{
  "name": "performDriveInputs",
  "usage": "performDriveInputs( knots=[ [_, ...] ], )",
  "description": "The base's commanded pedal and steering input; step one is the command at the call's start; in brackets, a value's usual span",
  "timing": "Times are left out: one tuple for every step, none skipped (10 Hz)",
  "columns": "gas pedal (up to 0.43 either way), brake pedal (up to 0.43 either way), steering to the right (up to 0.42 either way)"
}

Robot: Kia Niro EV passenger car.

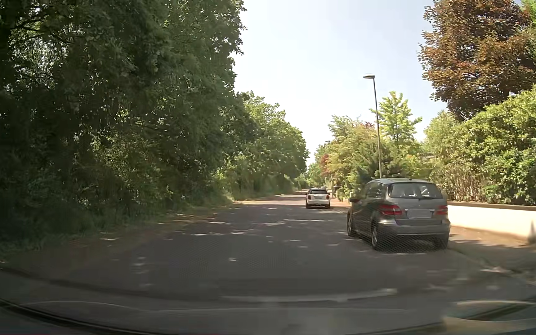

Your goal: Follow the waypoints while adhering to traffic rules and regulations

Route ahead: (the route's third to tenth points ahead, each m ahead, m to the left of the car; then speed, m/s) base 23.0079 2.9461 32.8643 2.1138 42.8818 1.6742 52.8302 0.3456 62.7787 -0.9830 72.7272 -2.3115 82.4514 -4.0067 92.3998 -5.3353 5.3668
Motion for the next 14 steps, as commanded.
performDriveInputs(
  knots=[
    [0.15,0.0,-0.007],
    [0.248,0.0,-0.004],
    [0.268,0.0,-0.003],
    [0.268,0.0,-0.002],
    [0.268,0.0,0.001],
    [0.268,0.0,0.001],
    [0.268,0.0,0.001],
    [0.268,0.0,0.001],
    [0.268,0.0,0.001],
    [0.26,0.0,0.001],
    [0.26,0.0,0.002],
    [0.26,0.0,0.002],
    [0.26,0.0,0.002],
    [0.248,0.0,0.002]
  ],
)
